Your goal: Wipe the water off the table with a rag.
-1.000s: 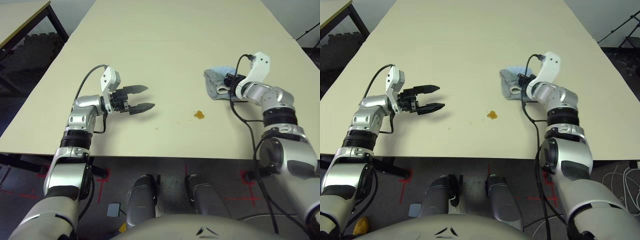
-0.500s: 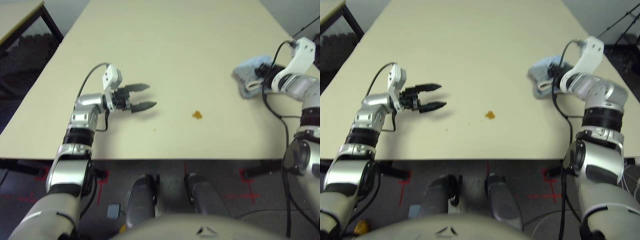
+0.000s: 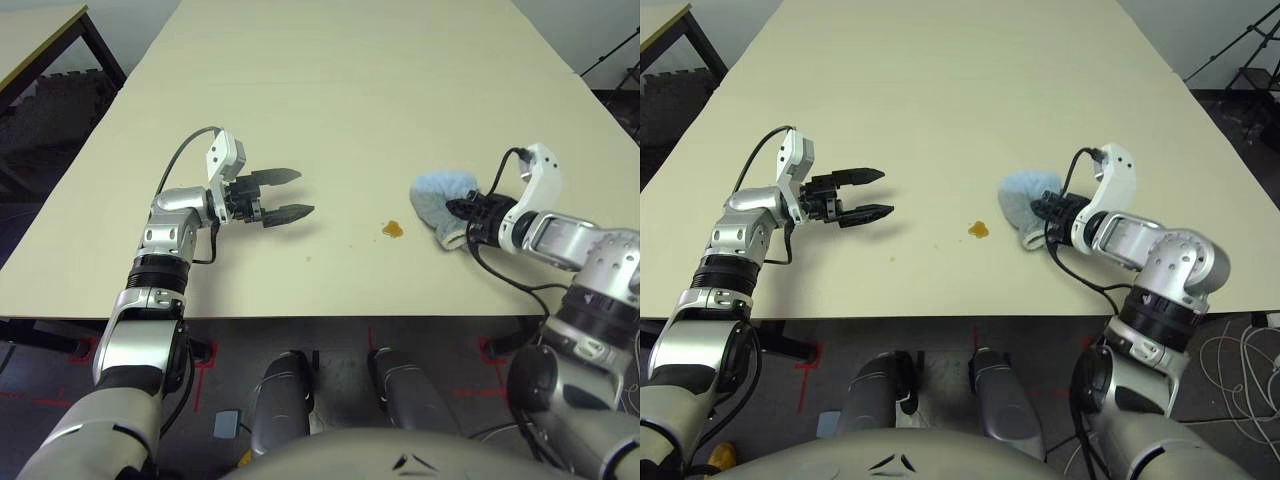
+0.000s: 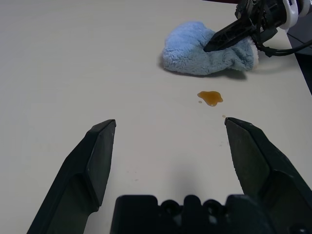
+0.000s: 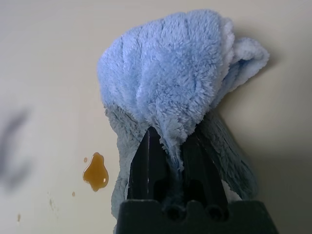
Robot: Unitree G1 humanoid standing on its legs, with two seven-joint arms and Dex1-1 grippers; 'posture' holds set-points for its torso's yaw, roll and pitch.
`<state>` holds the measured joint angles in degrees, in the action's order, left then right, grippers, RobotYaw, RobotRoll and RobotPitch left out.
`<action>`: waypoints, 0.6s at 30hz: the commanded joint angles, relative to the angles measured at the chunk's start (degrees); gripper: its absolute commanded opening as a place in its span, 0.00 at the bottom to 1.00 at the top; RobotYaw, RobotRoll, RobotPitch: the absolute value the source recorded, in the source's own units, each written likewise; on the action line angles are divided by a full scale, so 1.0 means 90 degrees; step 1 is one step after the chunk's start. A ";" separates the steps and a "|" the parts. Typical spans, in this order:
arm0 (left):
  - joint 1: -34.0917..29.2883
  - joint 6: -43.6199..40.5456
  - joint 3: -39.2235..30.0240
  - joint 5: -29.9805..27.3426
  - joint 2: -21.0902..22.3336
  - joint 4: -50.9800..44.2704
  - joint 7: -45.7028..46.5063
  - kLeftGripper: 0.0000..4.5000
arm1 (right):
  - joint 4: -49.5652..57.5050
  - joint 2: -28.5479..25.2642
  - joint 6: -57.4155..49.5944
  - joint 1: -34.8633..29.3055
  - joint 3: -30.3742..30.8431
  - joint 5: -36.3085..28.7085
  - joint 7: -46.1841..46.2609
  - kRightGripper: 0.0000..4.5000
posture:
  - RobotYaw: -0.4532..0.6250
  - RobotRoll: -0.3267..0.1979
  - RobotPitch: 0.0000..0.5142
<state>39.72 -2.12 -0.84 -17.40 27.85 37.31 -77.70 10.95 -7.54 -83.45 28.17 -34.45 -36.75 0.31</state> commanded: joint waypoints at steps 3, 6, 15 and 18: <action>0.0051 0.0012 0.0128 0.0093 0.0172 0.0114 -0.0357 1.00 | -0.0198 0.0431 0.0311 -0.0189 0.0165 0.0340 0.0265 0.02 | 0.16 0.62 0.27; 0.0041 -0.0103 0.0153 0.0058 0.0228 0.0072 -0.0507 1.00 | -0.0208 0.0701 0.0396 -0.0208 0.0303 0.0390 0.0306 0.02 | 0.17 0.62 0.26; -0.0012 -0.0121 0.0184 0.0054 0.0198 -0.0015 -0.0538 1.00 | -0.0130 0.1400 0.0304 -0.0179 0.0752 0.0445 0.0365 0.02 | 0.17 0.62 0.26; -0.0021 -0.0116 0.0190 0.0053 0.0193 -0.0025 -0.0535 1.00 | -0.0117 0.1591 0.0219 -0.0197 0.0950 0.0433 0.0341 0.02 | 0.17 0.62 0.26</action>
<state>39.74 -2.87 0.27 -17.35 29.51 37.13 -81.91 11.70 4.77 -77.82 27.96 -29.33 -32.94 3.22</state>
